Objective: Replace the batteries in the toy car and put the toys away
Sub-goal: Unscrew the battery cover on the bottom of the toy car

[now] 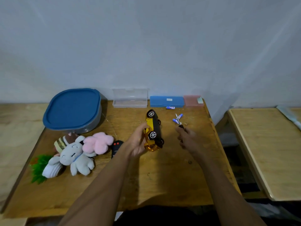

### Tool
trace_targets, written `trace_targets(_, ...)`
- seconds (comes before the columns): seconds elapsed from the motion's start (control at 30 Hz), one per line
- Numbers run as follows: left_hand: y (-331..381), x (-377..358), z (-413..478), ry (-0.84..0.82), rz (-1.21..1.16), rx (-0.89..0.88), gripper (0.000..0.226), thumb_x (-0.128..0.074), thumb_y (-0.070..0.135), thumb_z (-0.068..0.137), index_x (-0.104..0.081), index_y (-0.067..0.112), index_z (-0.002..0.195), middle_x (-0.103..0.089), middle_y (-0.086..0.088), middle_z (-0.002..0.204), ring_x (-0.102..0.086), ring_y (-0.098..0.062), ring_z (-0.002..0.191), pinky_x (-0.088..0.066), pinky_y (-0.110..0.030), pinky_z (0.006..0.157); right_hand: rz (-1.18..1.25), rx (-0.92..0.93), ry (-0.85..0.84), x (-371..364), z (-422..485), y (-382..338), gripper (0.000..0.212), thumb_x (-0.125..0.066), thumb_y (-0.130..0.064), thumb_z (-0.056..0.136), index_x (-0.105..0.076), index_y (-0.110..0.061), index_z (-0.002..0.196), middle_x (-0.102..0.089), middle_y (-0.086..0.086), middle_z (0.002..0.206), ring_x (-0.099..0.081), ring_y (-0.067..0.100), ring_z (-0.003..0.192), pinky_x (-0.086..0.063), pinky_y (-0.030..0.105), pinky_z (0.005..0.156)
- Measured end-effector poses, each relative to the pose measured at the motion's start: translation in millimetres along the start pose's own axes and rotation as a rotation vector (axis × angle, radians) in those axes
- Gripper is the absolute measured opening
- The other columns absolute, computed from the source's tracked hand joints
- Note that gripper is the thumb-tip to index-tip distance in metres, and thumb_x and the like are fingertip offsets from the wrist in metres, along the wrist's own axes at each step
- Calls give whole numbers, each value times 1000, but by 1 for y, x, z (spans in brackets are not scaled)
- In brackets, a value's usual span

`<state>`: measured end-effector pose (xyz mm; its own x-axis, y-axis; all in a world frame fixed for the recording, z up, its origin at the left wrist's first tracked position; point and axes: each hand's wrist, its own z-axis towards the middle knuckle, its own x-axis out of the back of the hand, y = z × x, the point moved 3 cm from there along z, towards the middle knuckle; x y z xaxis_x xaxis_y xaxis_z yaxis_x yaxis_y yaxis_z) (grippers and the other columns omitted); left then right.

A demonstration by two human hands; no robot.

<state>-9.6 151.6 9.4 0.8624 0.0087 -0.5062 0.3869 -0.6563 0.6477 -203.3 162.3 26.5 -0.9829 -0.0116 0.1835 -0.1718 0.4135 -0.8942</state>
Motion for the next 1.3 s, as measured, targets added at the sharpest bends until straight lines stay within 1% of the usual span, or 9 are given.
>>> trace_targets(0.1, 6, -10, -7, -80, -230, -89, 57, -57, 38, 82, -56, 0, 125, -66, -20, 100, -64, -32, 89, -54, -44, 84, -21, 98, -75, -12, -4, -13, 31, -60, -49, 89, -55, -18, 85, -46, -5, 65, -41, 7, 55, -35, 23, 51)
trace_targets(0.2, 11, -16, -9, -100, -300, -150, 61, -65, 37, 76, -57, 2, 125, -63, -20, 102, -62, -32, 87, -55, -42, 81, 33, 139, -123, -27, -8, -27, 29, -62, -43, 89, -50, -17, 83, -43, -5, 64, -38, 6, 51, -34, 21, 48)
trace_targets(0.53, 28, -9, -21, 33, 131, -205, 45, -33, 38, 98, -69, 12, 101, -75, -12, 86, -69, -27, 80, -55, -39, 76, 77, 142, -177, -46, -16, -40, 20, -60, -37, 93, -63, -18, 88, -47, -10, 59, -40, 6, 48, -34, 20, 48)
trace_targets(0.63, 32, -11, -26, 63, 200, -258, 43, -35, 37, 98, -67, 10, 105, -73, -17, 95, -67, -30, 87, -54, -47, 83, 95, 146, -156, -52, -17, -43, 17, -60, -37, 92, -66, -21, 94, -62, -10, 66, -55, 9, 58, -45, 22, 52)
trace_targets(0.7, 34, -8, -25, 106, 205, -305, 43, -43, 39, 93, -65, 7, 110, -68, -26, 105, -64, -36, 92, -52, -55, 87, 111, 166, -147, -56, -17, -44, 18, -61, -36, 92, -67, -21, 100, -72, -1, 86, -68, 17, 78, -57, 30, 64)
trace_targets(0.77, 35, -4, -23, 122, 200, -314, 41, -46, 42, 95, -67, 9, 109, -71, -20, 102, -65, -34, 93, -52, -54, 88, 101, 186, -121, -58, -16, -43, 21, -61, -37, 91, -66, -20, 101, -71, 6, 95, -69, 25, 89, -59, 40, 75)
trace_targets(0.93, 39, 0, -24, 89, 204, -306, 40, -39, 42, 101, -68, 15, 107, -76, -6, 93, -71, -21, 83, -56, -36, 76, 132, 188, -128, -67, -15, -42, 16, -62, -37, 91, -65, -24, 101, -70, 3, 96, -69, 22, 92, -60, 36, 76)
trace_targets(1.17, 37, 7, -24, 98, 176, -277, 43, -40, 47, 100, -68, 15, 108, -76, -7, 91, -71, -19, 78, -55, -33, 72, 162, 160, -126, -81, -9, -38, 22, -62, -39, 91, -66, -21, 101, -71, -1, 91, -69, 19, 89, -56, 28, 68)
trace_targets(1.3, 38, 8, -22, 98, 104, -201, 41, -44, 44, 96, -70, 12, 101, -74, -10, 88, -68, -23, 75, -53, -34, 71, 173, 123, -121, -84, -2, -35, 30, -63, -43, 89, -65, -20, 107, -72, 1, 102, -69, 19, 96, -59, 41, 82)
